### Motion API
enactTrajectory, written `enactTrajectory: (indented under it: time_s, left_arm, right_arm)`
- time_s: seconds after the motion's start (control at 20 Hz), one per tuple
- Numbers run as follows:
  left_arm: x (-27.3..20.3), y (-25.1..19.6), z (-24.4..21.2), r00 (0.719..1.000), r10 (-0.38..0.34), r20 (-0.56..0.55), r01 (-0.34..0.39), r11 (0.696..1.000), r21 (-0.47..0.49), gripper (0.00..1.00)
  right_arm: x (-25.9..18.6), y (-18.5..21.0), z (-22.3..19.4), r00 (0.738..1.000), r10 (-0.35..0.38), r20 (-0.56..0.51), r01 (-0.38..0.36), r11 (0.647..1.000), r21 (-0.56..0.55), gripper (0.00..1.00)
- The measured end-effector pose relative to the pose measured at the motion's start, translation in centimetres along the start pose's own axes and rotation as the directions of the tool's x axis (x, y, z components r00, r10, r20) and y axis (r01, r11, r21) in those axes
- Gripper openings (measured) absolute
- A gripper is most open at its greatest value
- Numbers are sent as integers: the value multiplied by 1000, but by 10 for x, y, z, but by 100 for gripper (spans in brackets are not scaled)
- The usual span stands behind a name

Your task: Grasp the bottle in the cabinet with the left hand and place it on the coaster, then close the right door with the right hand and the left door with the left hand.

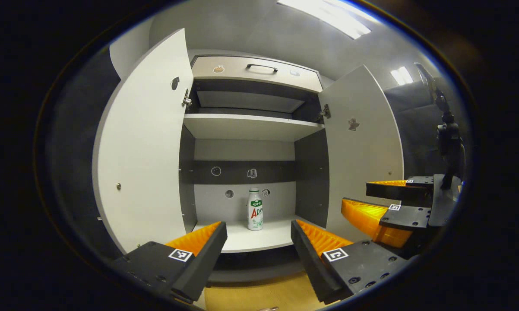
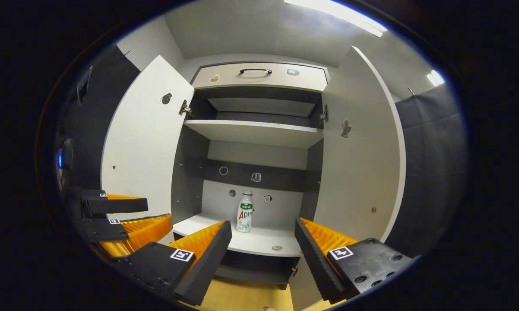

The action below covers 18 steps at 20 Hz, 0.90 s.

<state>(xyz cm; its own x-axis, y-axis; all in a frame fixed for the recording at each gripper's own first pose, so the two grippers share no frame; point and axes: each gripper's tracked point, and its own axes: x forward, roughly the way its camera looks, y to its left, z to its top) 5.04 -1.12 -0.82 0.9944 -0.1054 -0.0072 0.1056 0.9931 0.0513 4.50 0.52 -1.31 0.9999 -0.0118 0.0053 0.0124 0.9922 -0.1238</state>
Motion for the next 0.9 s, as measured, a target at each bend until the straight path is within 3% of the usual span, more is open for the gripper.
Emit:
enactTrajectory:
  time_s: [0.55, 0.9]
  left_arm:
    - [111, -6, -16, 998, 59, -22, -59, 998, -28, 94]
    - [184, 12, -33, 998, 40, -42, -41, 998, -41, 94]
  right_arm:
    - [82, -17, -40, 993, 117, -27, -117, 993, 24, 97]
    - [112, -14, -73, 987, 146, -75, -147, 989, -15, 98]
